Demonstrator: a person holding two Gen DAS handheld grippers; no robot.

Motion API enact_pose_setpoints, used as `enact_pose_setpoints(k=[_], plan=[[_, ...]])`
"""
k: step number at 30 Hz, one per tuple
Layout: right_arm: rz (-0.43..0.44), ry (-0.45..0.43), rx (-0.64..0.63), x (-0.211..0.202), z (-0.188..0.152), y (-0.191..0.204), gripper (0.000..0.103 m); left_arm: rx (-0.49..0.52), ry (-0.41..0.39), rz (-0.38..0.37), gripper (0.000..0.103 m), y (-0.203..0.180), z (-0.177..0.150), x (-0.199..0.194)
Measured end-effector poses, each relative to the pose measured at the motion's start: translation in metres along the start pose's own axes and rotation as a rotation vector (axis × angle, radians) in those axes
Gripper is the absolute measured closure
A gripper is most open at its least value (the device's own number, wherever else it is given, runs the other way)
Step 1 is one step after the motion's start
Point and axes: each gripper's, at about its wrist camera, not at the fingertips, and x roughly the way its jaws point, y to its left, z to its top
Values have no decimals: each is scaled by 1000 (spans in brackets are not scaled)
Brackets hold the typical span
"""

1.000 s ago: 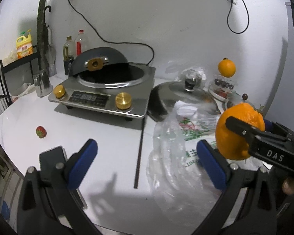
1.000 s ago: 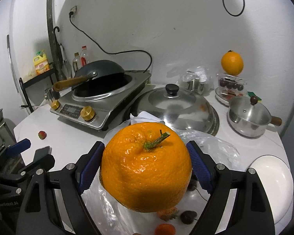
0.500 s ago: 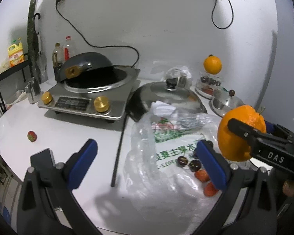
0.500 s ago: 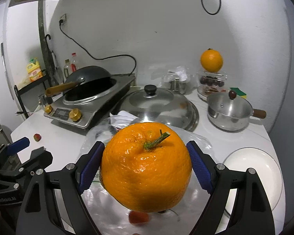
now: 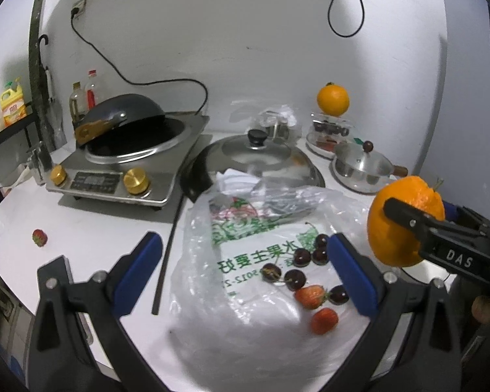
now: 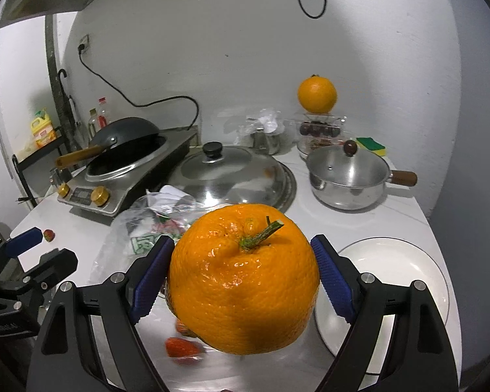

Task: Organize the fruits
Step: 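Carry the orange with the right gripper over the white plate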

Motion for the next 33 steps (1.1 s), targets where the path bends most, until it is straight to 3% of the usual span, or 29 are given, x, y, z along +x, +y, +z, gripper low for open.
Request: enact_pose_setpoints(k=[33], plan=[[-128,39,91,21,1,-121,16,75,74,-49,1,-86,16,71]])
